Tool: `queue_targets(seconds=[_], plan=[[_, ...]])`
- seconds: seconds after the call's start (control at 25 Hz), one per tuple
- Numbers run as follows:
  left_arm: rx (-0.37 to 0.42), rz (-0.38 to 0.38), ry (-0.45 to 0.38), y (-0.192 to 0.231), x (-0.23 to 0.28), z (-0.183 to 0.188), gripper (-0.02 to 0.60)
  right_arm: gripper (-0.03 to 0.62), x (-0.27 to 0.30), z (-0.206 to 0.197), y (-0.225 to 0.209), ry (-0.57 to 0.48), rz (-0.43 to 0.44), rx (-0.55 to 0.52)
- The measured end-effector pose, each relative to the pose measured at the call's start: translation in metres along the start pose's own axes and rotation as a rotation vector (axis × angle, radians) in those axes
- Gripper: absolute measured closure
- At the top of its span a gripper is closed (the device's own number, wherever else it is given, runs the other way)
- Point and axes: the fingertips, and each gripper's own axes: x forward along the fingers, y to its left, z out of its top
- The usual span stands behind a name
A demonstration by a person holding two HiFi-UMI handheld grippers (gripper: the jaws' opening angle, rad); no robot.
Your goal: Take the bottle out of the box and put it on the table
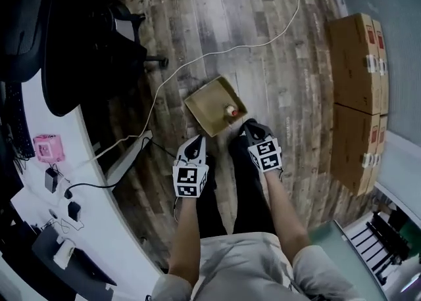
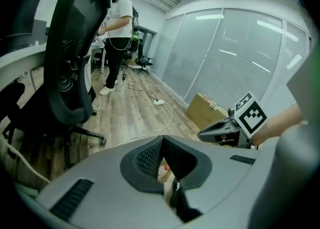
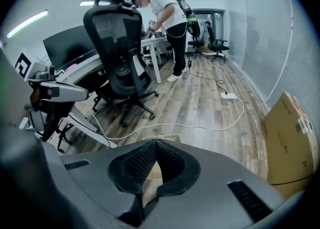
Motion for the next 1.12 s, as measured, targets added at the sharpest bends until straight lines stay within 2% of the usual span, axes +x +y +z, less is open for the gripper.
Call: queue_targets(seconds=[0.2,0.48,0.6,0.76,0.88,1.0,1.12], plan=[[-0.028,-0.016,0.046,0.016,0.04,-0.064,0.568,0.554,0.064,-0.046,-0.006,0.046,-0.03,0.028],[0.147,-0.149,0.099,0.035,0.118,-0.126,0.568,0.554,0.143,-0.106,-0.008,0.121,-0.013,-0.001],[0.188,-0.168,0.088,0.046,0.148,-0.14,0.568,0.553,0.171,-0.123,-0.016,0.128,-0.018,-0.011],[0.19,-0.149,0.073,0.054,0.184,-0.166,0.568,0.549,0.199,-0.148,-0.032,0.123,-0.057,-0.045],[0.147,-0.129,0.065,0.052,0.206,-0.19,0.568,0.487,0.216,-0.173,-0.04,0.135,-0.077,-0.07],[0.119,-0.138,0.056,0.039,0.22,-0.21,0.568,0.459,0.226,-0.194,-0.046,0.136,-0.075,-0.07],[0.09,-0.132,0.05,0.032,0.23,-0.227,0.568,0.363,0.239,-0.205,-0.052,0.113,-0.07,-0.078]])
